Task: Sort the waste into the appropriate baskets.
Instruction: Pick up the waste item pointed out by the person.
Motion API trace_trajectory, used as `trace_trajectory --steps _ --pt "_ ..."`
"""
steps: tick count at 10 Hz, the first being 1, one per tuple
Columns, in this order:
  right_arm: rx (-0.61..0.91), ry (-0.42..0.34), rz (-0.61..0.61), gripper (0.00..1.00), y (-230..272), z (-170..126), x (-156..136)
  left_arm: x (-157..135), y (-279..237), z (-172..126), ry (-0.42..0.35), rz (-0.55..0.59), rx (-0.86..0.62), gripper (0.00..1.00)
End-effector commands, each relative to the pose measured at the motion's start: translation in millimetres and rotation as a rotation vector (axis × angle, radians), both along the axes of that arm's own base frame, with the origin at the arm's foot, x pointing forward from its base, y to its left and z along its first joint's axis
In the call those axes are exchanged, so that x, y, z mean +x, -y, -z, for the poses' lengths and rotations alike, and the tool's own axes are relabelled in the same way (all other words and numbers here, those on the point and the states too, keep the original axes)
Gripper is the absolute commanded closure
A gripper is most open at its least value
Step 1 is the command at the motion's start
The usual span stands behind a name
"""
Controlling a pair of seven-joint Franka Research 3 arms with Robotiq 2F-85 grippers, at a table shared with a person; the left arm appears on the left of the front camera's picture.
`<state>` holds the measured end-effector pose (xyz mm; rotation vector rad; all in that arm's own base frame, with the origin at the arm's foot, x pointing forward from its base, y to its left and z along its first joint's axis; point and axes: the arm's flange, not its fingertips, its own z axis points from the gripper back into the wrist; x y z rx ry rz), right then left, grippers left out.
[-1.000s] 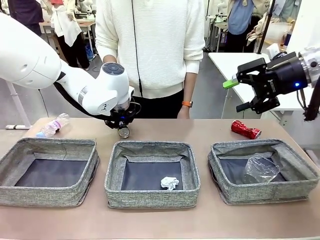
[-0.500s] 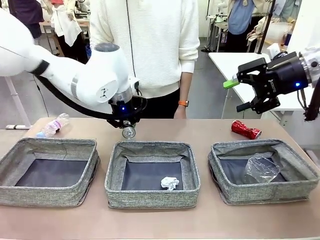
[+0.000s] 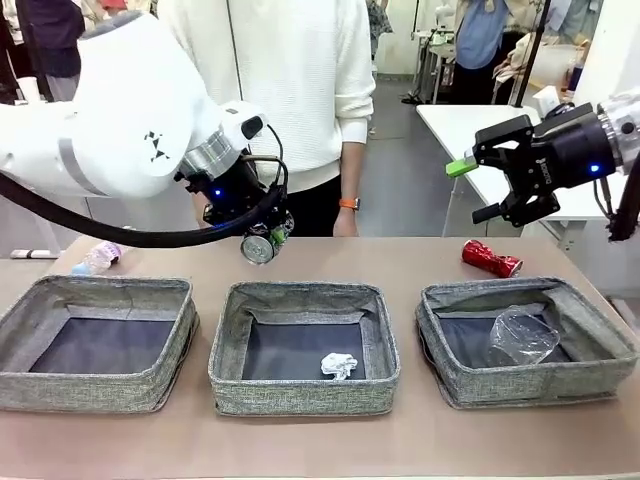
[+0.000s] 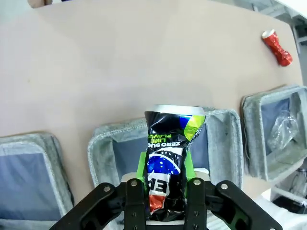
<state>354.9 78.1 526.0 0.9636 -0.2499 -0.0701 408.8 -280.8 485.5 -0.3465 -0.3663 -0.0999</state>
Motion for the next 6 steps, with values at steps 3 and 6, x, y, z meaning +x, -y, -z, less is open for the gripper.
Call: trace_trajectory --steps 3,6 --pt "-0.007 -0.015 0.008 0.00 -0.6 -3.3 0.0 7.8 -3.4 0.8 -0.001 -0.027 -0.001 0.68" --pt "-0.007 -0.015 0.008 0.00 -0.6 -3.3 0.0 -5.1 53.2 -76.8 -0.173 -0.146 -0.053 0.68"
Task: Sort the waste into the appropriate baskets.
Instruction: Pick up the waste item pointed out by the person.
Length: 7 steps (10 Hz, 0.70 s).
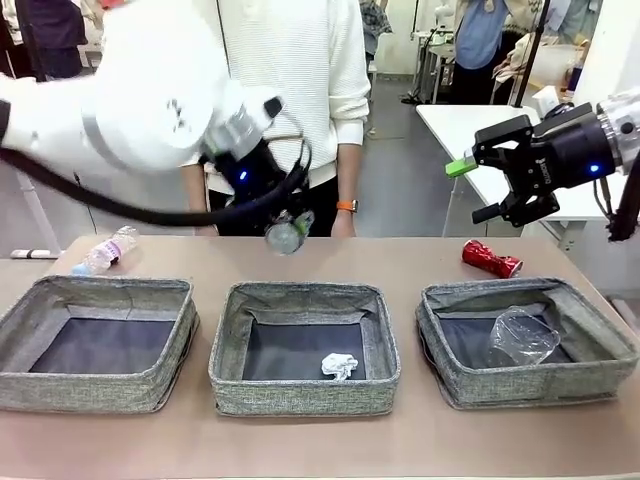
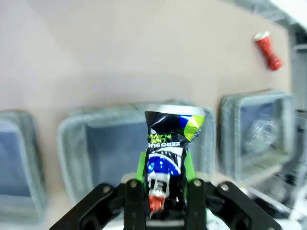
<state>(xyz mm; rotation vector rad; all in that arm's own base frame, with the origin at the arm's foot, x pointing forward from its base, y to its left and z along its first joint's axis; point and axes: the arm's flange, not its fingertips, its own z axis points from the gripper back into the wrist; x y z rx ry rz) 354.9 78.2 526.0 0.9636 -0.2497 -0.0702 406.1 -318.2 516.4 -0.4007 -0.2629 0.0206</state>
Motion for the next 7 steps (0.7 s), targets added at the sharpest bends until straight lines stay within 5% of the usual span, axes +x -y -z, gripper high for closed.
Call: trace_trajectory --steps 1,3,7 --pt "-0.006 -0.015 0.008 0.00 -0.6 -3.4 0.0 -20.9 34.5 -89.9 0.009 -0.039 -0.029 0.68" --pt "-0.006 -0.015 0.008 0.00 -0.6 -3.4 0.0 -60.7 36.5 -148.8 0.052 -0.008 -0.055 0.68" --pt "-0.006 -0.015 0.008 0.00 -0.6 -3.4 0.0 -104.4 33.4 -215.8 0.033 0.025 -0.130 0.68"
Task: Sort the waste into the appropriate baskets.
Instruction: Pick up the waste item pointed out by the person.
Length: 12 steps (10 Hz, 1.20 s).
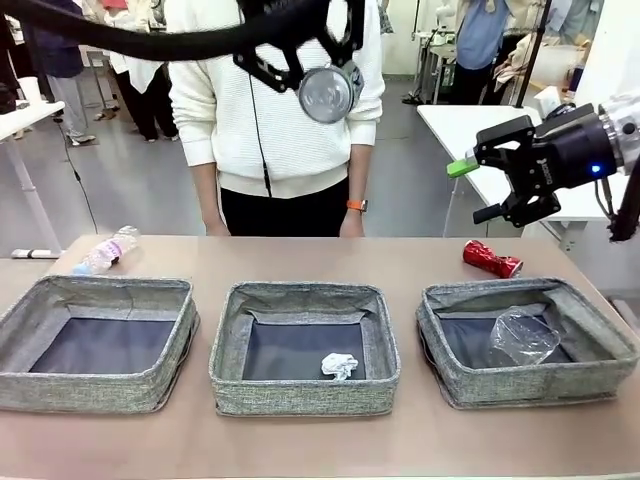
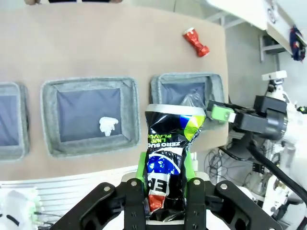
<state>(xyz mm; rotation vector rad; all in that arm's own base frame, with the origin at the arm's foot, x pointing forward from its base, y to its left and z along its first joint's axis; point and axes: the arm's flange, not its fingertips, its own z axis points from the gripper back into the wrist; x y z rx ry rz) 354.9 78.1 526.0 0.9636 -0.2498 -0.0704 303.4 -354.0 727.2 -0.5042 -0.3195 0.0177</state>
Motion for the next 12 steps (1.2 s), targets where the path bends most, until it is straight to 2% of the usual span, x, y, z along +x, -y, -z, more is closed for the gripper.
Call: trace_trajectory --steps 1,4,5,6,12 --pt "-0.007 -0.015 0.007 0.00 -0.7 -3.3 0.0 -9.1 -3.7 -14.9 -0.014 0.039 -0.043 0.68" --pt "-0.007 -0.015 0.007 0.00 -0.7 -3.3 0.0 -19.5 -5.4 -17.5 -0.001 0.042 -0.071 0.68" --pt "-0.007 -0.015 0.007 0.00 -0.7 -3.3 0.0 -16.6 -7.7 -16.8 0.010 -0.004 -0.065 0.68" --pt "-0.007 -0.015 0.007 0.00 -0.7 -3.3 0.0 -17.7 0.3 -23.1 0.002 0.025 -0.052 0.68" --pt "-0.007 -0.015 0.007 0.00 -0.7 -3.3 0.0 -17.7 0.3 -23.1 0.002 0.025 -0.052 0.68"
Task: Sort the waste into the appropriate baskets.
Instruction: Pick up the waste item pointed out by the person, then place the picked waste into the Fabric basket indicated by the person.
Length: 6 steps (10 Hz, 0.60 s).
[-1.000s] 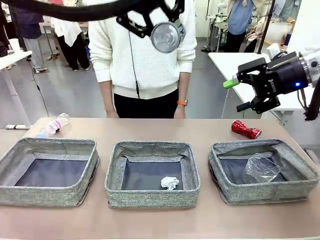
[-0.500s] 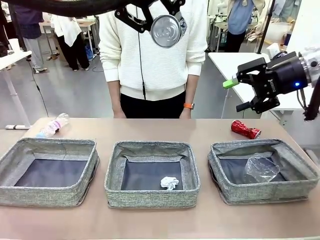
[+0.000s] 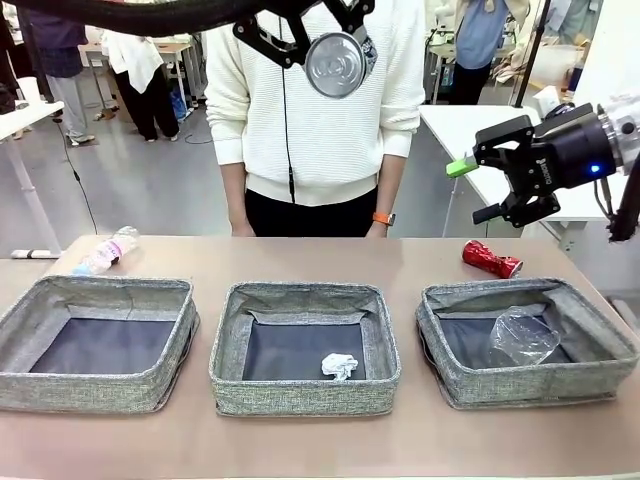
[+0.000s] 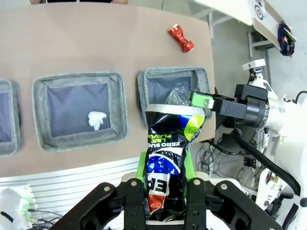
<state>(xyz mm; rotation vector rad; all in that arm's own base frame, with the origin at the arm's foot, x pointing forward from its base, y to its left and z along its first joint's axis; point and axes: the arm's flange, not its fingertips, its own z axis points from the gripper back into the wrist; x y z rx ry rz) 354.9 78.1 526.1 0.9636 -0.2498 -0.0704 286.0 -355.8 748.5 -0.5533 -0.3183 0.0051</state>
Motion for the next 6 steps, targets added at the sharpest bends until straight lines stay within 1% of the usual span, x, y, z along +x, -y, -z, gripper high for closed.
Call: trace_trajectory --steps 1,6 --pt "-0.007 -0.015 0.007 0.00 -0.7 -3.3 0.0 -0.3 -1.5 -1.8 -0.002 0.005 -0.006 0.68" --pt "-0.007 -0.015 0.007 0.00 -0.7 -3.3 0.0 -0.3 -1.5 -1.8 -0.002 0.005 -0.006 0.68"
